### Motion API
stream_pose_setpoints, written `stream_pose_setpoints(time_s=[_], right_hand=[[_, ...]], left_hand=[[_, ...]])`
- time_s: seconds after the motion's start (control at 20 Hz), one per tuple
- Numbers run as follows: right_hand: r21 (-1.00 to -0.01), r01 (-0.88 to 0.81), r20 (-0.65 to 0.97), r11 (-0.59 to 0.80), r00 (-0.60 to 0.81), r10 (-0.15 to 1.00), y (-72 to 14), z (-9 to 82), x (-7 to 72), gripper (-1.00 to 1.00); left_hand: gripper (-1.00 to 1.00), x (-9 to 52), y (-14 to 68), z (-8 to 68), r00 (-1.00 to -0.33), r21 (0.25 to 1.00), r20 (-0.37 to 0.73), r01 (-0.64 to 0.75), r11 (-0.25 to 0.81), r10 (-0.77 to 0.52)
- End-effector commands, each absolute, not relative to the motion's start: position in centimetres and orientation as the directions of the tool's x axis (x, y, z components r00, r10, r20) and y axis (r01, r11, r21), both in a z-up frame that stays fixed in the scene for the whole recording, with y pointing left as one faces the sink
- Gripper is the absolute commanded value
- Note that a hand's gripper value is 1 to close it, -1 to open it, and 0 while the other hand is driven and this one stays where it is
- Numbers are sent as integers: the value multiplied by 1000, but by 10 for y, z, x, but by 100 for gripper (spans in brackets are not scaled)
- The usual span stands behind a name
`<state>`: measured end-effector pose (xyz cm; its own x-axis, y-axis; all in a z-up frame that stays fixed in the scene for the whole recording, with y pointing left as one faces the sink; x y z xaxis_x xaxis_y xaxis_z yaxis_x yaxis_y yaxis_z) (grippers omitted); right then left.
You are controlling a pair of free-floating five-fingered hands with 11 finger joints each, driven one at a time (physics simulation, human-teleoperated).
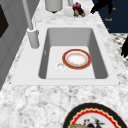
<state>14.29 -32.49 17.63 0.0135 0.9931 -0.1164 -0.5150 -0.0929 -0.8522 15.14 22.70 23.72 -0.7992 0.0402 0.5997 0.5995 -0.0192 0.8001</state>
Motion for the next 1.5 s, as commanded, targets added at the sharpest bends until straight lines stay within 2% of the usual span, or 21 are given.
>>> stream_pose_setpoints(time_s=[0.0, 0.4, 0.5, 0.7, 0.9, 1.05, 1.45], right_hand=[[-852, -511, -116, -111, -22, 993, -304, 166, 121, -100], [-810, -558, -194, -179, -33, 980, -260, 162, 117, -100], [-820, -563, -130, -102, 8, 992, -267, 161, 116, -100], [-821, -565, -94, -86, -16, 995, -258, 160, 116, -100], [-827, -543, -91, -148, -130, 987, -248, 160, 117, -100], [-881, -459, -78, -114, -96, 992, -243, 161, 117, -100], [-946, -311, -74, -91, -67, 995, -216, 164, 137, -100]], left_hand=[[0, 151, 227, 237, -799, 800, 600, 599, -19, 40], [0, 151, 227, 237, -799, 800, 600, 599, -19, 40], [0, 151, 227, 237, -799, 800, 600, 599, -19, 40], [0, 151, 227, 237, -799, 800, 600, 599, -19, 40], [0, 151, 227, 237, -799, 800, 600, 599, -19, 40], [0, 151, 227, 237, -799, 800, 600, 599, -19, 40], [0, 151, 227, 237, -799, 800, 600, 599, -19, 40]])
